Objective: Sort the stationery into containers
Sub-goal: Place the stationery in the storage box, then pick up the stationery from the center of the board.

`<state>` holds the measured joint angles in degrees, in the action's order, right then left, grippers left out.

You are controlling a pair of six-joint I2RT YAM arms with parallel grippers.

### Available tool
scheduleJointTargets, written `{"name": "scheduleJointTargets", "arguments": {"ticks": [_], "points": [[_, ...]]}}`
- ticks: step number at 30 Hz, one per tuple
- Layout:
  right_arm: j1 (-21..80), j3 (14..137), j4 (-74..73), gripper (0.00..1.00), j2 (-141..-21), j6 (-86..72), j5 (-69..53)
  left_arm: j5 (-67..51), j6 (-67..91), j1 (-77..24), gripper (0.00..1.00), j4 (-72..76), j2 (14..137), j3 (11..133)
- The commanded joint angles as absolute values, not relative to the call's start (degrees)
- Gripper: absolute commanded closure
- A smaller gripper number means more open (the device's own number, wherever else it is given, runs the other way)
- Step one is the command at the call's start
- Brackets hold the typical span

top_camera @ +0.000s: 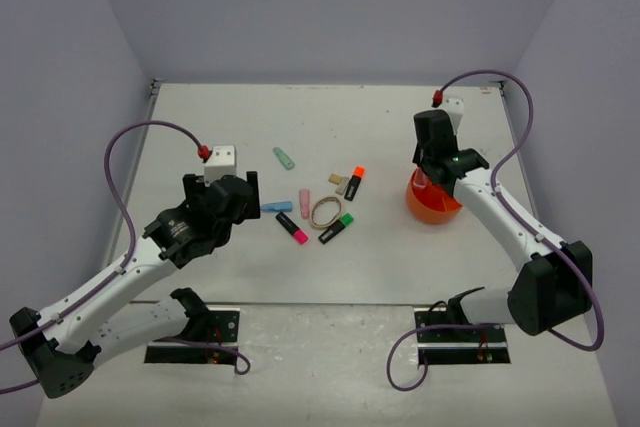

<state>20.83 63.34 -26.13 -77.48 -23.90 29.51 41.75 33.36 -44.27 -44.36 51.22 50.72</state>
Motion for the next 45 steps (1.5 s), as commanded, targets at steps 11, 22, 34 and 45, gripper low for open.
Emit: {"name": "scheduleJointTargets", "arguments": {"ticks": [11, 22, 34, 45], "points": [[18.68, 66.3, -21.36, 1.0, -78.88, -22.85, 29.73, 42.19, 32.23, -44.21, 0.0, -42.63, 52.73, 50.45], [17.58, 65.39, -19.78, 0.93, -80.42, -23.29, 27.3, 42.01, 32.17, -44.21, 0.0, -42.63, 53.7, 50.53], [17.67, 64.17, -20.23, 0.47, -78.38, -24.44, 23.83, 42.1, 32.17, -44.21, 0.0, -42.54, 53.53, 50.46], [19.34, 66.61, -24.07, 0.37, -71.36, -23.26, 20.19, 44.23, 34.65, -44.19, 0.0, -44.01, 54.4, 51.04]]}}
